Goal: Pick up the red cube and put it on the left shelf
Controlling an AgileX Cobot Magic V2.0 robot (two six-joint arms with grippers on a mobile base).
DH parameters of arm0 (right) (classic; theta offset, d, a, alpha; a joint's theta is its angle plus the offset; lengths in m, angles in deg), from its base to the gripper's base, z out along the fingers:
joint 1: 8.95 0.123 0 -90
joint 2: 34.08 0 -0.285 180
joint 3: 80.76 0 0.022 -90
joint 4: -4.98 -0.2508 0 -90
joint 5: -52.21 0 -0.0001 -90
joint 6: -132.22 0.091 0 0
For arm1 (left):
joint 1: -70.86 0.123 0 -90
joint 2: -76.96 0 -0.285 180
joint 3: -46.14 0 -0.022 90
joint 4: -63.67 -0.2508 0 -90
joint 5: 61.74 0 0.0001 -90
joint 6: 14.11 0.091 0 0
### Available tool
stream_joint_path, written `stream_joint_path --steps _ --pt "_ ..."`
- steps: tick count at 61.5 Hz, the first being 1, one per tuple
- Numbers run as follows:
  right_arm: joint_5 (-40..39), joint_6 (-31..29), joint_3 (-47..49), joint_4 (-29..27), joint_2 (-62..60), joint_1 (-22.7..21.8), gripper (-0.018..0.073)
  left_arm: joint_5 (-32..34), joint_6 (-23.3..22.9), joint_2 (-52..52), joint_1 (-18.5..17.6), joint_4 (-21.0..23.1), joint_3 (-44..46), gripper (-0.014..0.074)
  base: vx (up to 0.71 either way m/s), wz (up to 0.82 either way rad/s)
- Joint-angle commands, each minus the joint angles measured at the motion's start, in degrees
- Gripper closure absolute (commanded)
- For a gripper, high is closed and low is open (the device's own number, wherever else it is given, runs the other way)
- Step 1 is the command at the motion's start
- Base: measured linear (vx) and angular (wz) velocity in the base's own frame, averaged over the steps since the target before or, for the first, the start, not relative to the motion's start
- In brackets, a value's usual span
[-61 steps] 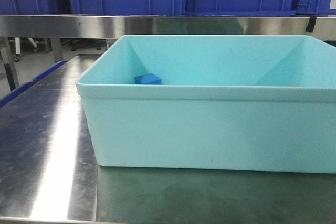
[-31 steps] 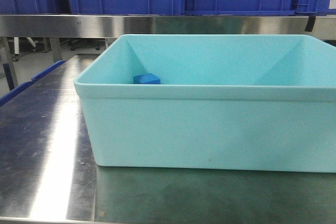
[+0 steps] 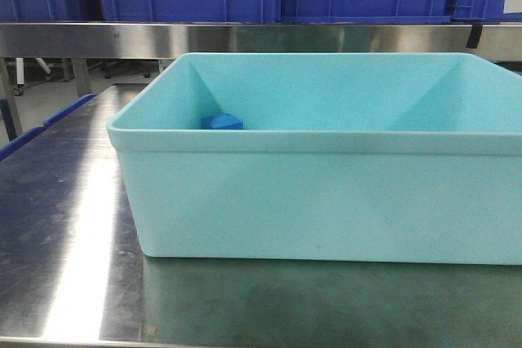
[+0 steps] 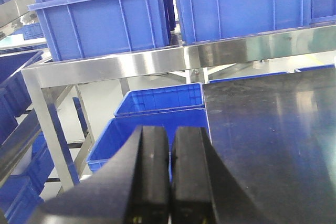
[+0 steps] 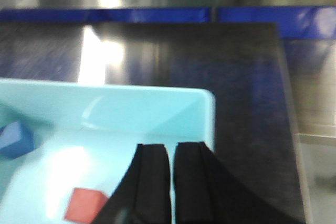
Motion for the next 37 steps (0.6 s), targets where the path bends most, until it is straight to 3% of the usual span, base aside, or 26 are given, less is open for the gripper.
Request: stream_joint_path --steps 1,6,11,26,37 --pt "-0.6 0.0 5.4 -0.3 4.6 4.2 0.0211 5.2 0.0 0.4 -0.3 0.3 -1.3 0.0491 0.00 0.00" --pt "2.5 0.0 7.9 -0.3 9.2 8.0 0.0073 5.2 0.0 0.4 -0.3 0.3 -1.3 0.0491 0.00 0.00" --pt "4.7 0.0 10.1 -0.3 14.0 10.9 -0.0006 5.2 0.0 0.4 -0.3 0.3 -1.3 0.0491 0.03 0.18" --pt "5.9 0.0 12.2 -0.3 22.3 16.1 -0.0004 5.2 0.0 0.4 -0.3 0.3 -1.3 0.0491 0.00 0.00" --pt "5.9 0.0 12.3 -0.3 24.9 17.1 -0.0004 5.2 0.0 0.4 -0.3 0.3 -1.3 0.0491 0.00 0.00"
